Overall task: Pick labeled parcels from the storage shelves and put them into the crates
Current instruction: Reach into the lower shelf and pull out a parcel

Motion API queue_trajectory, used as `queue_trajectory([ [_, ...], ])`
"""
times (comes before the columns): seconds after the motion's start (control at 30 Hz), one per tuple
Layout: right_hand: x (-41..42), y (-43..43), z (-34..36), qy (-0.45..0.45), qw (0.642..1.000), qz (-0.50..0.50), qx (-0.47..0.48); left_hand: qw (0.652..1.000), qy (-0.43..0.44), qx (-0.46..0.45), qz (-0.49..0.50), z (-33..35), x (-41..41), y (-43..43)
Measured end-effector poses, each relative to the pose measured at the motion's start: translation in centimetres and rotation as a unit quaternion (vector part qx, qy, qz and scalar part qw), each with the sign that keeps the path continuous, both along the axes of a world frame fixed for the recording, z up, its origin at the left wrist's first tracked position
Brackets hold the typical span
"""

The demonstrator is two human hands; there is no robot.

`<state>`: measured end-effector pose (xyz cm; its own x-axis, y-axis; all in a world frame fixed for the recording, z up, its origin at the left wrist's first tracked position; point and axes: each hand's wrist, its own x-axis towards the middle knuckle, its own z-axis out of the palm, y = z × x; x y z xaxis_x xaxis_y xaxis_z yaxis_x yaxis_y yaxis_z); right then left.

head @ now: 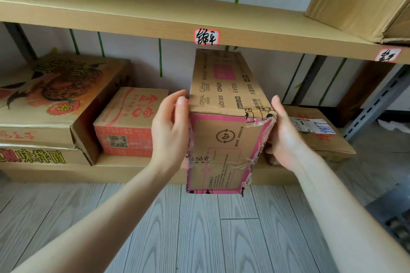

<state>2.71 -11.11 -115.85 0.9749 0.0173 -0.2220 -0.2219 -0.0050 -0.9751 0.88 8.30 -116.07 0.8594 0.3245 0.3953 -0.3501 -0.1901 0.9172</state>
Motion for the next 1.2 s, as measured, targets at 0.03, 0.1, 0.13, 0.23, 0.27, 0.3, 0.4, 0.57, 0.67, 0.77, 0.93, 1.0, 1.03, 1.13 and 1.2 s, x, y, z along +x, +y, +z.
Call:
queue_trajectory([
  [0.03, 0.0, -0.1, 0.6, -0.005, 0.998, 0.03, 0.05, 0.997, 0.04, -0.069, 0.004, -0.4, 0.5, 0.3],
  [0.1, 0.0, 0.0, 1.6, -0.019, 0.994, 0.06, 0.091, 0.977, 0.147, -0.152, 0.0, -1.8, 1.5, 0.9],
  [0.13, -0.1, 0.0, 2.0, -0.024, 0.994, 0.062, 0.084, 0.969, 0.21, -0.13, -0.007, -2.9, 2.1, 1.1],
  [0.23, -0.1, 0.1, 2.5, -0.02, 0.996, 0.03, 0.079, 0.901, 0.426, -0.05, -0.07, -6.0, 2.4, 1.3],
  [0.27, -0.1, 0.0, 2.5, -0.017, 0.996, 0.015, 0.089, 0.864, 0.489, -0.054, -0.104, -6.7, 2.0, 1.3],
  [0.3, -0.1, -0.2, 2.5, -0.015, 0.995, 0.003, 0.103, 0.834, 0.529, -0.065, -0.141, -7.4, 1.9, 1.3],
  [0.4, -0.4, -1.4, 2.3, -0.017, 0.99, -0.008, 0.138, 0.793, 0.55, -0.123, -0.232, -8.6, 1.5, 1.7],
  [0.57, -1.5, -5.6, 0.3, -0.024, 0.972, -0.04, 0.229, 0.81, 0.481, -0.23, -0.243, -9.1, 1.5, 3.1],
  [0.67, -2.4, -7.5, -2.6, -0.01, 0.97, -0.074, 0.233, 0.831, 0.458, -0.214, -0.23, -8.2, 1.2, 4.0],
  [0.77, -3.6, -7.7, -3.9, -0.022, 0.993, -0.062, 0.099, 0.847, 0.417, -0.24, -0.228, -7.7, 0.3, 4.6],
  [0.93, -4.6, -6.0, -5.0, -0.009, 0.995, -0.088, 0.046, 0.903, 0.312, -0.232, -0.181, -7.9, -0.5, 4.1],
  [1.0, -4.5, -5.8, -5.5, 0.023, 0.991, -0.12, 0.047, 0.916, 0.287, -0.22, -0.173, -7.7, -0.4, 4.0],
  [1.03, -4.4, -5.7, -5.7, 0.028, 0.99, -0.128, 0.044, 0.919, 0.281, -0.217, -0.17, -7.5, -0.3, 4.0],
  [1.13, -4.1, -5.0, -6.0, 0.009, 0.989, -0.146, 0.019, 0.926, 0.274, -0.205, -0.16, -6.8, 0.0, 4.1],
  [1.2, -3.2, -4.3, -5.9, -0.009, 0.98, -0.196, 0.028, 0.929, 0.274, -0.191, -0.161, -6.0, 0.6, 4.2],
])
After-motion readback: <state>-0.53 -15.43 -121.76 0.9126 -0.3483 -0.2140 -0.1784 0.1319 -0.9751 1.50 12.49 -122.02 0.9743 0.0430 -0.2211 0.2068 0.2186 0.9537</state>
